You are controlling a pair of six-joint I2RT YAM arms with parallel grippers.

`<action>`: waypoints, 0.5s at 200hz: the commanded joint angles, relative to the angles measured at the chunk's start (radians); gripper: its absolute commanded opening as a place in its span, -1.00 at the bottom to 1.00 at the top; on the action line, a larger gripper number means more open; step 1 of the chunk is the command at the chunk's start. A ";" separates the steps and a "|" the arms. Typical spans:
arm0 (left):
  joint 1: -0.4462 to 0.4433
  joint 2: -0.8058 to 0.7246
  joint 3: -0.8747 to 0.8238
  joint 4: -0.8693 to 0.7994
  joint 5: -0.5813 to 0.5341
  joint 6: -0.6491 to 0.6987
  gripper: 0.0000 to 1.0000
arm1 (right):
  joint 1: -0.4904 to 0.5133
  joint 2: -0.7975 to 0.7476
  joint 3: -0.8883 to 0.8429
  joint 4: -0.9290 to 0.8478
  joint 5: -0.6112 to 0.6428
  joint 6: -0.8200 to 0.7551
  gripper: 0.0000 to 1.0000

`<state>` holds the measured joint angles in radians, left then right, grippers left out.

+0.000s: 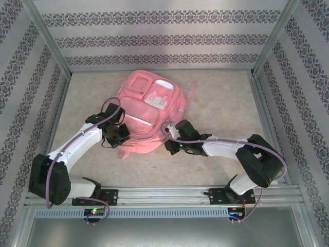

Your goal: Pack the student bag

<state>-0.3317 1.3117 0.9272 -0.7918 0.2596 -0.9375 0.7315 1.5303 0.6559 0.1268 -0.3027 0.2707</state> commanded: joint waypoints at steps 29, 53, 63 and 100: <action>0.023 -0.048 -0.042 -0.095 -0.036 0.033 -1.00 | -0.074 0.010 -0.020 -0.044 0.027 0.071 -0.95; 0.023 -0.040 -0.042 -0.087 -0.031 0.036 -1.00 | -0.089 0.021 -0.008 -0.051 0.025 0.079 -0.93; 0.023 -0.036 -0.041 -0.084 -0.029 0.041 -1.00 | -0.095 0.027 -0.002 -0.052 0.023 0.086 -0.93; 0.021 -0.017 -0.040 -0.055 0.007 0.046 -1.00 | -0.124 0.044 0.017 -0.064 0.041 0.143 -0.83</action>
<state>-0.3248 1.2892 0.8928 -0.7933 0.2600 -0.9222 0.6407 1.5520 0.6529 0.1127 -0.3038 0.3531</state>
